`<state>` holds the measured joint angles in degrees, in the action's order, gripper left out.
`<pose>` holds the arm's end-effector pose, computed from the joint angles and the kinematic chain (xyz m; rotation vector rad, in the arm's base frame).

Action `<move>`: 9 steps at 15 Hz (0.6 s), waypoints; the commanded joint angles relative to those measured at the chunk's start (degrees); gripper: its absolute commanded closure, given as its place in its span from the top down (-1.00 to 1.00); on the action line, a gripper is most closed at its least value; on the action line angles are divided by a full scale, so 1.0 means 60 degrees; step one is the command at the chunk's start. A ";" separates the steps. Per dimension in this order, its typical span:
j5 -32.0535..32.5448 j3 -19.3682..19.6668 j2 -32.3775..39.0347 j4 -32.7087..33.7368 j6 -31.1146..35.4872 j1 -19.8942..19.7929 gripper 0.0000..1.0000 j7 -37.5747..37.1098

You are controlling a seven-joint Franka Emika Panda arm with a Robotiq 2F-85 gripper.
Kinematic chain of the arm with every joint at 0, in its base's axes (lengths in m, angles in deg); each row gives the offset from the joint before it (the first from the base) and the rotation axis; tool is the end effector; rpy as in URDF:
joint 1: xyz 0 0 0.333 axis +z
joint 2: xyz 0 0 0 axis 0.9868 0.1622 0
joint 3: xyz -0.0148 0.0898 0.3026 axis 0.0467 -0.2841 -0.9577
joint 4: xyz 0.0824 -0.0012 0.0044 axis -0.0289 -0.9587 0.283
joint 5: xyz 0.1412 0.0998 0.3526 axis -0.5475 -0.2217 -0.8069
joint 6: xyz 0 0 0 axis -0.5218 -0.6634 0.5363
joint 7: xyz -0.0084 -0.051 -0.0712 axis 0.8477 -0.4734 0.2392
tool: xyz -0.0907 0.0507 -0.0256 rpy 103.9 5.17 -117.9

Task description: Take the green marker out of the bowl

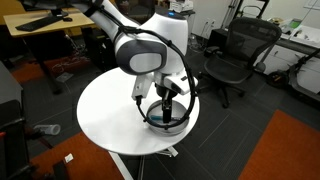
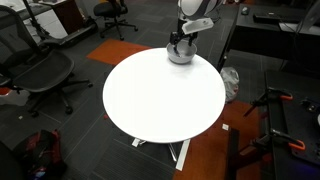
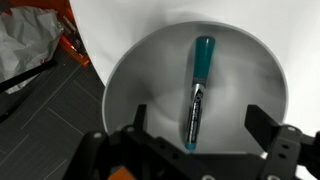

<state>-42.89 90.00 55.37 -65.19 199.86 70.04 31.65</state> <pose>0.6270 -0.2331 0.1942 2.8770 -1.1365 0.1196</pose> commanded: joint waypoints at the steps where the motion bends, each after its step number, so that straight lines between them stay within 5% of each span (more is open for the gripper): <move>1: -0.0037 0.0298 0.0398 0.0434 -0.0115 0.0237 1.00 -0.0542; 9: -0.0017 0.0429 0.0898 0.0790 -0.0172 0.0371 1.00 -0.0900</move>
<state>-42.89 91.28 59.30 -62.53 199.86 70.89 28.26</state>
